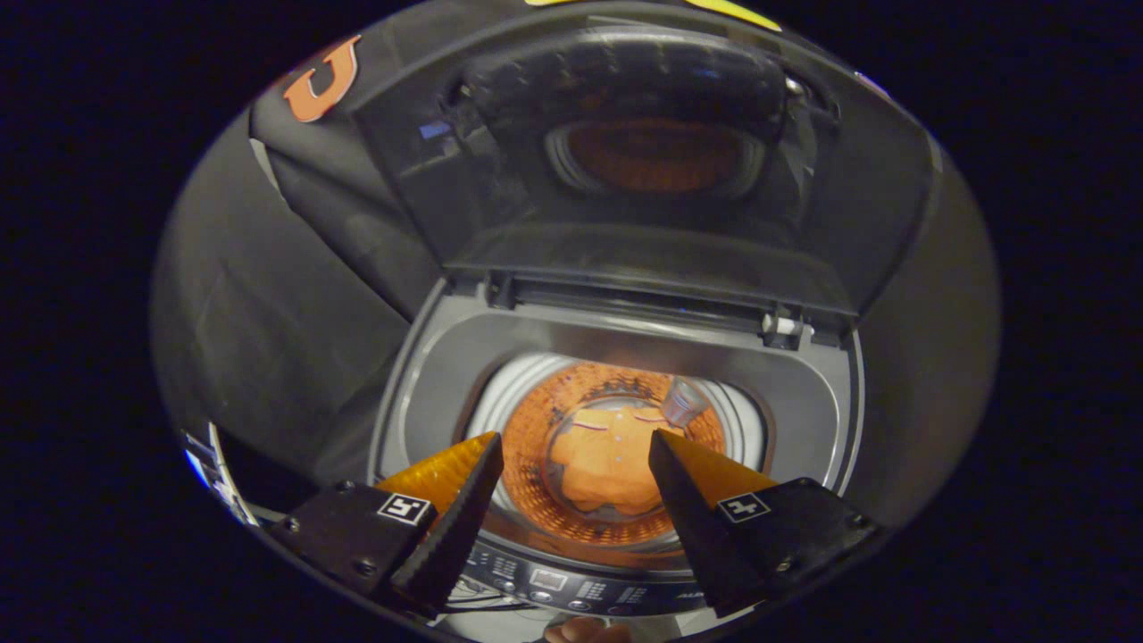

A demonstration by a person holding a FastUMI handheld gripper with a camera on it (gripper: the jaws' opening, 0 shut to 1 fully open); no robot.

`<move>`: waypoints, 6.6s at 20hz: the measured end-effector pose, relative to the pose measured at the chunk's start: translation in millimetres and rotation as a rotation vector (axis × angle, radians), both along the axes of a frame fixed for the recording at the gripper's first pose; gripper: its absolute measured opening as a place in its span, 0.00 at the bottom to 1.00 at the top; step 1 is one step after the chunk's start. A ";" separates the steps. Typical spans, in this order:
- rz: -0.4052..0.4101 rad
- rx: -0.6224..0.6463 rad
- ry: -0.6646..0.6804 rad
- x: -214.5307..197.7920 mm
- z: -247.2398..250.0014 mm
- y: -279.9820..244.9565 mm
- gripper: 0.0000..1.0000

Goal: Put the clothes into the washing machine and then close the washing machine lid.

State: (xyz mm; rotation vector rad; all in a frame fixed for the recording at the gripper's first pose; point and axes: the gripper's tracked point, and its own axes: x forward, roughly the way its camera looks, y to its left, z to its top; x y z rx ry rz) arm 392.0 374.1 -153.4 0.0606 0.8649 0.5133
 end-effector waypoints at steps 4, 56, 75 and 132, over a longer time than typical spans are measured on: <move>0.025 0.068 -0.076 -8.9 75.6 10.8 1.00; -0.225 0.052 -0.327 137.4 196.0 -22.3 1.00; -0.226 0.077 -0.431 97.2 189.3 -26.9 1.00; -0.138 0.065 -0.795 -328.6 188.9 -231.4 1.00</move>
